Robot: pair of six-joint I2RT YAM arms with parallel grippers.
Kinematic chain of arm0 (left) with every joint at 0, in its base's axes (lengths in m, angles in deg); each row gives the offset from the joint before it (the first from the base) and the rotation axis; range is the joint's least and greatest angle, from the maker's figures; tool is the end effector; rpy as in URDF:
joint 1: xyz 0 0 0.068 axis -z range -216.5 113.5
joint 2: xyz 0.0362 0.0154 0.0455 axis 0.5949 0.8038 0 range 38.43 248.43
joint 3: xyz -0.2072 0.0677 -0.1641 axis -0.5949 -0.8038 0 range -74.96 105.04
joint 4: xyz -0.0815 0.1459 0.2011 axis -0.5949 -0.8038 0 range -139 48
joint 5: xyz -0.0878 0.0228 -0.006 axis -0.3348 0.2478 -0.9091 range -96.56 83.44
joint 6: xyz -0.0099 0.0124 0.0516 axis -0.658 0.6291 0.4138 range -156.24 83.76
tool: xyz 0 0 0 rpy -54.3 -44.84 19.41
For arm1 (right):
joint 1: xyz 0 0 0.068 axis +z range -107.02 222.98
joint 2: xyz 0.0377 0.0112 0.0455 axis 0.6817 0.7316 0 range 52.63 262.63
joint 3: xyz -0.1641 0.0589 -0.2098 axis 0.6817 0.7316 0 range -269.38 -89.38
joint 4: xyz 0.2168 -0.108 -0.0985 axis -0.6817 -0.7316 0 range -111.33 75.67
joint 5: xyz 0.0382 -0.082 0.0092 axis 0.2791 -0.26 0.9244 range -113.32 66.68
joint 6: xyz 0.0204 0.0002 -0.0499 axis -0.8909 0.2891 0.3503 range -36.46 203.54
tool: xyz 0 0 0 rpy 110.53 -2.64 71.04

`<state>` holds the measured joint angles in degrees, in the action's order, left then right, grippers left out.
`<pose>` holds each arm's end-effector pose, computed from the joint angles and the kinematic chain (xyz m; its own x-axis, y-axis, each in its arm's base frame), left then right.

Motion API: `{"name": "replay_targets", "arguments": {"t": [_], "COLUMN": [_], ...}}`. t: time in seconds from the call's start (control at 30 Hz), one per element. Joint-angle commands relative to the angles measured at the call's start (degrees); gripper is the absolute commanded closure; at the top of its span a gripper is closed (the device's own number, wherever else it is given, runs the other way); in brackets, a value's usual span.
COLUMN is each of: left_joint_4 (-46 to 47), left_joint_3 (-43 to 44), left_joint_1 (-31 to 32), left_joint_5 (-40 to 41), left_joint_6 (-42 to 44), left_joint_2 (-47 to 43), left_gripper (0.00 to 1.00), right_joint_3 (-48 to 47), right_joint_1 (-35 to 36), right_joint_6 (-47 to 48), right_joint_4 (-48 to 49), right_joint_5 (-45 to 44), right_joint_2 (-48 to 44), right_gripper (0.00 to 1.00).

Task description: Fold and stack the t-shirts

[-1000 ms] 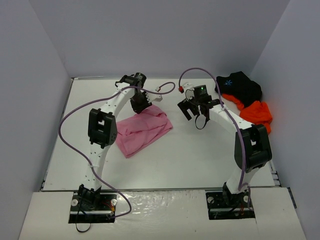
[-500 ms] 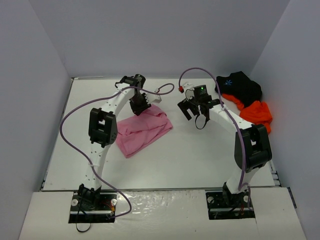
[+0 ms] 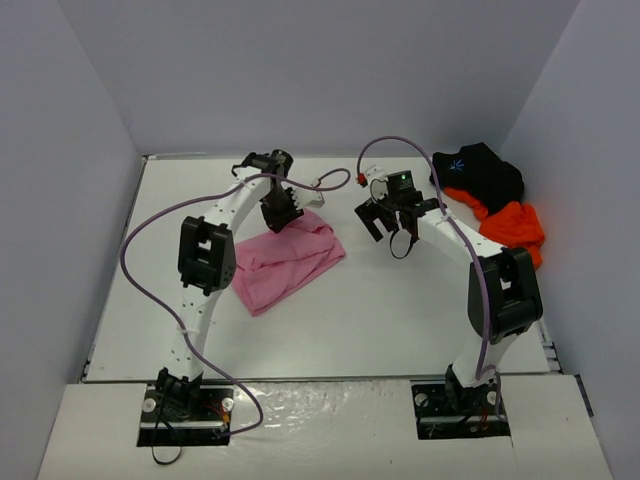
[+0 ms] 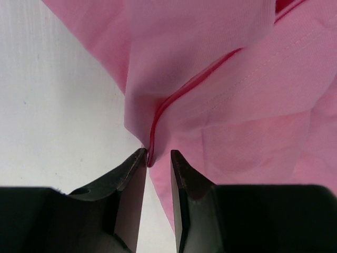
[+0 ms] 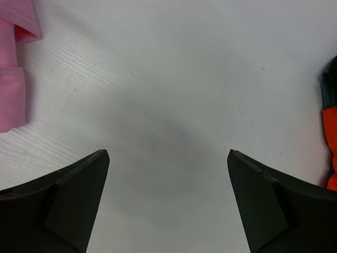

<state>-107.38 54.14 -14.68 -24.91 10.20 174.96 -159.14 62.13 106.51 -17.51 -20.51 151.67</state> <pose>0.4545 -0.1942 0.2199 -0.2929 0.8582 -0.4215 0.9453 0.3260 0.0069 0.3744 0.1318 0.2479 -0.3238 -0.5251 -0.7870 -0.5355 0.7875 -0.3051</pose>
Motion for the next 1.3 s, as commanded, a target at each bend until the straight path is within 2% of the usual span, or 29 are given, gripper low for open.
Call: {"name": "replay_targets", "arguments": {"t": [0.0, 0.7, 0.9, 1.27], "left_joint_4": [-1.1, 0.2, 3.2, 5.7], "left_joint_3": [0.4, -2.7, -6.7, -7.1], "left_joint_1": [1.5, 2.6, 2.5, 2.6], "left_joint_5": [0.0, 3.4, 5.5, 6.9], "left_joint_6": [0.6, 0.0, -2.0, -3.1], "left_joint_2": [-2.6, -4.7, -7.3, -7.3], "left_gripper": [0.78, 0.78, 0.84, 0.84], "right_joint_3": [0.0, 0.0, 0.0, 0.0], "right_joint_1": [-0.3, -0.6, -0.6, -0.6], "right_joint_6": [0.2, 0.2, 0.0, -0.2], "right_joint_4": [2.6, 4.4, 4.4, 4.4], "right_joint_5": [-0.9, -0.6, -0.6, -0.8], "right_joint_2": [-0.6, 0.0, 0.0, 0.0], "right_gripper": [0.08, 0.07, 0.07, 0.07]}}
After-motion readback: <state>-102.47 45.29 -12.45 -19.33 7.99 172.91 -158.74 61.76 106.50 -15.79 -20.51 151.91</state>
